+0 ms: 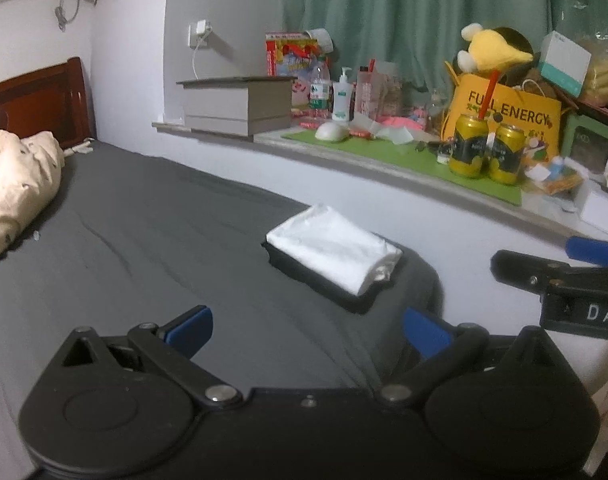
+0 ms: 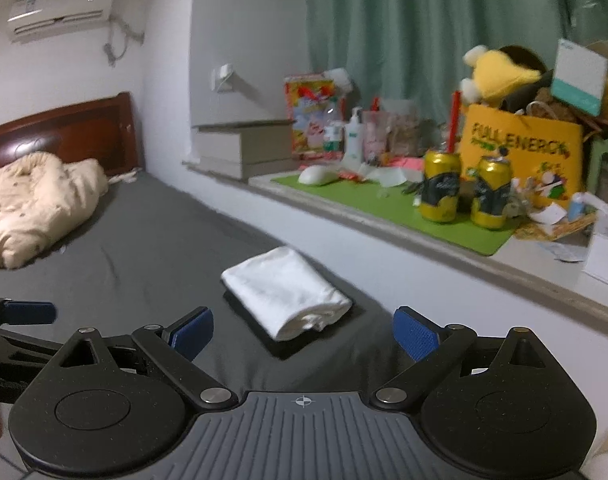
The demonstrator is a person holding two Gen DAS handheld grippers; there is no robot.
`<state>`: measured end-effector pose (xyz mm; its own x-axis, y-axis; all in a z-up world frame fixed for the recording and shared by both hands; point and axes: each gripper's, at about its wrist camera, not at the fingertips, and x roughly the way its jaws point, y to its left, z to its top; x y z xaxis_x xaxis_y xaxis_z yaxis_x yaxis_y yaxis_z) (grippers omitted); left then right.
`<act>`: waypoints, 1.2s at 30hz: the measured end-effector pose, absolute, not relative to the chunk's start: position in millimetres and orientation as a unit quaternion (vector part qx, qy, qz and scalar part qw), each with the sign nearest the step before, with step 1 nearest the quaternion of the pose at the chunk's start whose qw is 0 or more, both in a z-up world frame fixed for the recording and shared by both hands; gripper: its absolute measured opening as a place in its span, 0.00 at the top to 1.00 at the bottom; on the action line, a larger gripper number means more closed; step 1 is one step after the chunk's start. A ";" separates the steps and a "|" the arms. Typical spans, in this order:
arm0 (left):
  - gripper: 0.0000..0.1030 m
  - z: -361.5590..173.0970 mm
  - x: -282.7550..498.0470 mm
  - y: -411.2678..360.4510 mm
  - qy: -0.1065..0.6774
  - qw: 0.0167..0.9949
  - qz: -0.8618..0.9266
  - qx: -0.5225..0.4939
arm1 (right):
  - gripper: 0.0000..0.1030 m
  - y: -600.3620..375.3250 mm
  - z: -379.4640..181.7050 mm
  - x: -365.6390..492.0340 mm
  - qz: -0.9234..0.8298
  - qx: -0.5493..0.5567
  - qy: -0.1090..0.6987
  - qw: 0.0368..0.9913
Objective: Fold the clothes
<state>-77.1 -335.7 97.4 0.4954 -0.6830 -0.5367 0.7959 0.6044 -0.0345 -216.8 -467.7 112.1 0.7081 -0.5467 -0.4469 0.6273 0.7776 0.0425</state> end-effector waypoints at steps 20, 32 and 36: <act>0.00 143.7 -113.0 -300.7 0.037 0.900 -0.432 -0.034 | 0.06 -447.3 150.1 -237.4 -0.355 0.019 0.134 0.925; 0.00 123.8 -91.8 -317.2 0.168 0.912 -0.373 0.028 | 0.06 -437.7 133.2 -220.8 -0.354 0.026 0.157 0.921; 0.00 110.7 -73.7 -332.8 0.258 0.892 -0.364 0.074 | 0.06 -450.4 126.6 -206.1 -0.368 0.041 0.225 0.901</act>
